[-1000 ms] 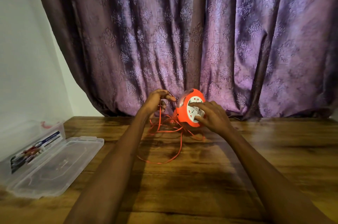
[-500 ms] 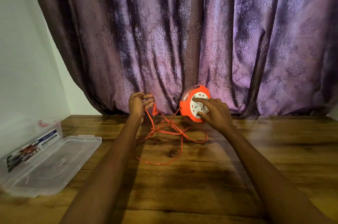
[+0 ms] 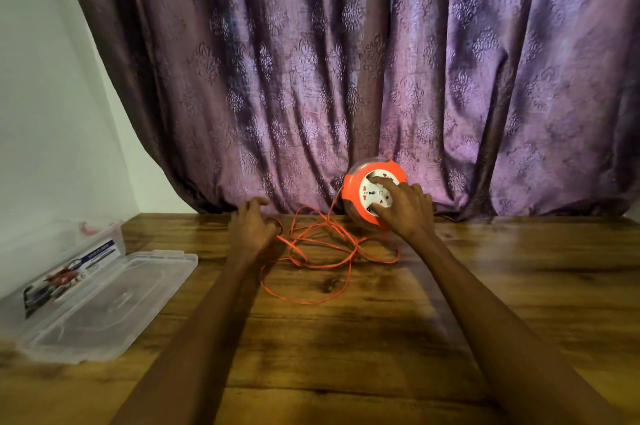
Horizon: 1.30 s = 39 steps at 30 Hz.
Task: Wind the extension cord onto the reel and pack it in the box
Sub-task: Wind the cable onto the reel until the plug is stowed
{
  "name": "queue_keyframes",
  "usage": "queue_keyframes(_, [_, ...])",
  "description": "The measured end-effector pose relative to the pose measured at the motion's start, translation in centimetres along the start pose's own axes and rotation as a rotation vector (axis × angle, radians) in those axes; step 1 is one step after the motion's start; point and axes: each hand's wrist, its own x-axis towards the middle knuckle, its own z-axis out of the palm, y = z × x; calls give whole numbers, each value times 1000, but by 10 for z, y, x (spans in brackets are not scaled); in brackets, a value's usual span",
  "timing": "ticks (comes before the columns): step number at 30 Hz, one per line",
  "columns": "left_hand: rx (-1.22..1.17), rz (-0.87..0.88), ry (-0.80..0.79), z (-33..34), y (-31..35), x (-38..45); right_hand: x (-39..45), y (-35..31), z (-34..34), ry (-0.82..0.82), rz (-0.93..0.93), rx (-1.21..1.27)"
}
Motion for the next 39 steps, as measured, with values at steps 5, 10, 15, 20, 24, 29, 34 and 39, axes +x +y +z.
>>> queue_keyframes(5, [115,460,-173,3,43,3,2,0,-5,-8,8,21])
queue_keyframes(10, [102,390,-555,25,71,2,2,5,-10,9,59,103])
queue_keyframes(15, [-471,118,-601,47,96,-17,3,15,-18,29,90,198])
queue_keyframes(20, [-885,-118,-514,55,121,-26,2,20,-26,29,88,246])
queue_keyframes(24, [-992,-167,-476,56,135,-30,3,27,-29,38,98,254])
queue_keyframes(29, [-963,-177,-433,49,141,-24,5,37,-29,88,133,190])
queue_keyframes(34, [-872,-142,-456,30,130,-3,2,47,-28,131,132,7])
queue_keyframes(39, [-692,6,-355,11,122,13,-2,49,-27,181,91,-96])
